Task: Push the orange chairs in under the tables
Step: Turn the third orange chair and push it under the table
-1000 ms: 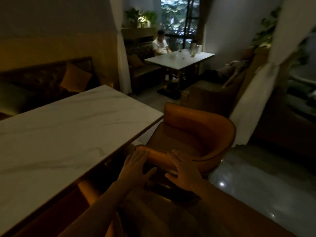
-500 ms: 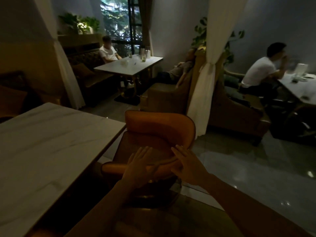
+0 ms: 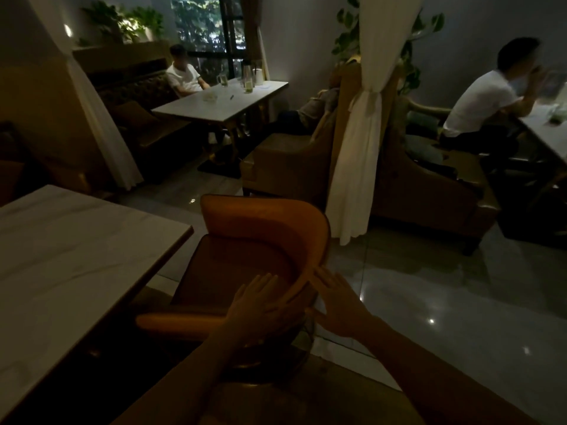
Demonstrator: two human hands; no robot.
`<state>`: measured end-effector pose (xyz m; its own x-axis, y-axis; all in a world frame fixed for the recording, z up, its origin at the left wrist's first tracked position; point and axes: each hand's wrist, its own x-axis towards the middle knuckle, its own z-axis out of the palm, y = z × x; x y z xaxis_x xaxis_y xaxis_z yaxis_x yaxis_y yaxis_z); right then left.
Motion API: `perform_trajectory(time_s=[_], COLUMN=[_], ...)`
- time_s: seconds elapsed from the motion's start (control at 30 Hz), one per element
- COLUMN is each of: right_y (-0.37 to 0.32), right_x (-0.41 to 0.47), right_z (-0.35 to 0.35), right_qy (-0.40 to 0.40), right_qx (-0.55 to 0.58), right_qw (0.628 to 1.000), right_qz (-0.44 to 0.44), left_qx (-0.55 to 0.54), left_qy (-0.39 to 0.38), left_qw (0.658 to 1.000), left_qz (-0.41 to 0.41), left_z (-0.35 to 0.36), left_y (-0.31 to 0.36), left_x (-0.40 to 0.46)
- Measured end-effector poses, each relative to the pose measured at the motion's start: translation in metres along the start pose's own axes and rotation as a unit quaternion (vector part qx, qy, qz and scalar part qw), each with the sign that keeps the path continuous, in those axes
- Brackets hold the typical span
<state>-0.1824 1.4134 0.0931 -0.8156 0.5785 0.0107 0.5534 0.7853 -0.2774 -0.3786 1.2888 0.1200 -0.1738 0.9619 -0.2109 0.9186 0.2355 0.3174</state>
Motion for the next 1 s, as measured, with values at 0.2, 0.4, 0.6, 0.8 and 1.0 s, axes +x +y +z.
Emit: perform_trajectory(time_s=[0.2,0.4,0.6,0.8,1.0], right_y=[0.055,0.094,0.135,0.165,0.185], right_x=[0.019,0.05,0.101,0.163,0.214], right_z=[0.008,0.02,0.031,0.034,0.045], right_qy=[-0.035,-0.079,-0.124,-0.183,-0.26], right_qx=[-0.003,0.006,-0.03,-0.095,-0.144], right_qw=[0.999,0.997,0.991,0.977,0.947], right_qz=[-0.028,-0.023,-0.026,-0.061,-0.12], left_qx=[-0.003,-0.077,-0.169,-0.201,-0.205], left_qy=[-0.012,-0.049,-0.055,-0.048,-0.048], left_qw=[1.0,0.995,0.984,0.978,0.977], left_qz=[0.015,-0.025,-0.033,-0.015,-0.047], left_z=[0.021,0.039,0.068,0.077,0.092], left_y=[0.032,0.029,0.016,0.008,-0.005], left_x=[0.04,0.092,0.167,0.22,0.26])
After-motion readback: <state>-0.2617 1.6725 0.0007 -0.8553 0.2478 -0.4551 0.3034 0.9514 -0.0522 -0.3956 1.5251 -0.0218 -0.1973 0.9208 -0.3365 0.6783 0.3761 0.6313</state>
